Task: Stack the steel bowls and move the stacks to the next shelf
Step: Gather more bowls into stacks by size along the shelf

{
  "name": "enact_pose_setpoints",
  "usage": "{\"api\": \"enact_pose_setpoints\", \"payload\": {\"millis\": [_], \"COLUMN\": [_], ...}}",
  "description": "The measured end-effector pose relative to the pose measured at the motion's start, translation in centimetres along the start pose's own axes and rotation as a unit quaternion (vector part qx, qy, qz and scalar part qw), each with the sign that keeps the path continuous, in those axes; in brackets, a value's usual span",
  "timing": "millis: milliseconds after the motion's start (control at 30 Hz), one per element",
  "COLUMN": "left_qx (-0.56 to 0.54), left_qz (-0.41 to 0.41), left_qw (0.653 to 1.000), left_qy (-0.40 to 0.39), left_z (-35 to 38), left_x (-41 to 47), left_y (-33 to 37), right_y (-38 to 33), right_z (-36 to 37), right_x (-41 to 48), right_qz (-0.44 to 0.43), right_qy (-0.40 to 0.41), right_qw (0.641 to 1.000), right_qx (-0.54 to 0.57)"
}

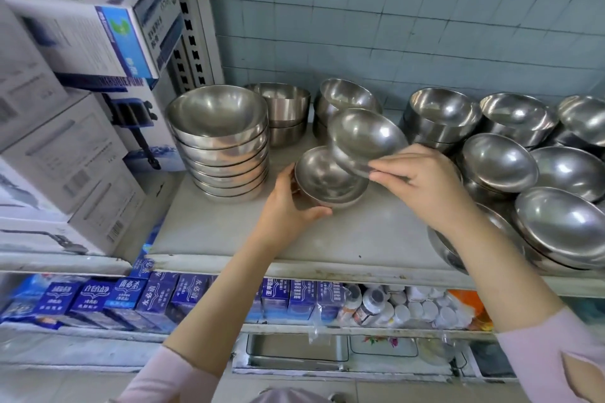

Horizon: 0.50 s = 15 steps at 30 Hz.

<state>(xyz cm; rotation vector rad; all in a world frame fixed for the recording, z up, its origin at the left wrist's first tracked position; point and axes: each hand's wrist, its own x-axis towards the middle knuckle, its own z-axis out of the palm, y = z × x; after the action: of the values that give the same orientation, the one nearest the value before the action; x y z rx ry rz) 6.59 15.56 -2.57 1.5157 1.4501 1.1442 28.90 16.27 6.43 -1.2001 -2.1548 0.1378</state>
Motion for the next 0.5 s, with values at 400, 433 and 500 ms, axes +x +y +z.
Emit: {"api": "enact_pose_setpoints", "payload": {"millis": [400, 433, 500], "left_qx": [-0.015, -0.014, -0.015], "left_qz": [-0.014, -0.013, -0.01], "left_qw": [1.0, 1.0, 0.999], "left_qy": [-0.023, -0.024, -0.029], "left_z": [-0.3, -0.3, -0.4], "left_x": [0.1, 0.1, 0.1], "left_y": [0.1, 0.1, 0.1], "right_y": [-0.9, -1.0, -1.2], "right_z": [4.4, 4.4, 4.1], "right_x": [-0.8, -0.9, -1.1], "right_qz": [0.029, 0.035, 0.043], "right_qy": [-0.082, -0.084, -0.092], "right_qw": [0.996, 0.996, 0.995], "right_qx": [0.017, 0.015, 0.017]}}
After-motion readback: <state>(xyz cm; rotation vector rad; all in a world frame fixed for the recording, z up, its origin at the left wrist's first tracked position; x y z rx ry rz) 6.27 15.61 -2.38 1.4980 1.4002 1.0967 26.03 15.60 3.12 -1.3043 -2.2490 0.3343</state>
